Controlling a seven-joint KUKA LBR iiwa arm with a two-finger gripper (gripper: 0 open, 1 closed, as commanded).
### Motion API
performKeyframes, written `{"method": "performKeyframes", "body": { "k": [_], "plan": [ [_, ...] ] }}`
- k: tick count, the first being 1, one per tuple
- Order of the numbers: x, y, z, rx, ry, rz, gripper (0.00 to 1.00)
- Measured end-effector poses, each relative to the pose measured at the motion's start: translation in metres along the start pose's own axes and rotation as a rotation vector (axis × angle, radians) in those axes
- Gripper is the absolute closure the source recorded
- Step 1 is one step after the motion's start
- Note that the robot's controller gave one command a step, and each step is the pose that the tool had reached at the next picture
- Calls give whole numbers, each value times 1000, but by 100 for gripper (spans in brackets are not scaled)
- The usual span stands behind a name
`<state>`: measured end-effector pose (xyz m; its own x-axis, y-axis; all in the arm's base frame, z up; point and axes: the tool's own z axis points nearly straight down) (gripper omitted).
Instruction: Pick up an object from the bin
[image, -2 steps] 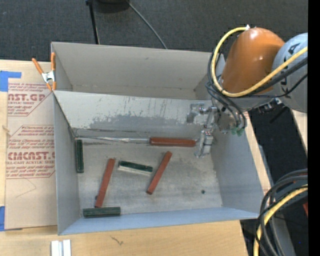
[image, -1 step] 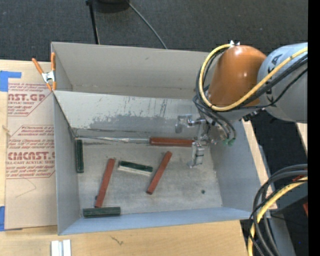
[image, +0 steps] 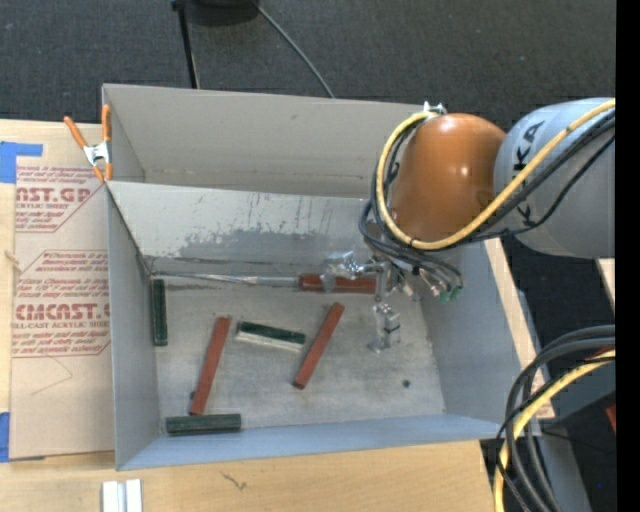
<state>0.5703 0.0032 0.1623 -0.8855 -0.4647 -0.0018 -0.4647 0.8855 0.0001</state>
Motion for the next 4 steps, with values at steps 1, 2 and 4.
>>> {"method": "performKeyframes", "body": {
  "k": [1, 2, 4],
  "plan": [
    [-16, 20, 24, -2, 1, -51, 0],
    [-9, 15, 67, 1, -1, -325, 0],
    [-12, 24, 92, -2, 0, -471, 100]
  ]
}}
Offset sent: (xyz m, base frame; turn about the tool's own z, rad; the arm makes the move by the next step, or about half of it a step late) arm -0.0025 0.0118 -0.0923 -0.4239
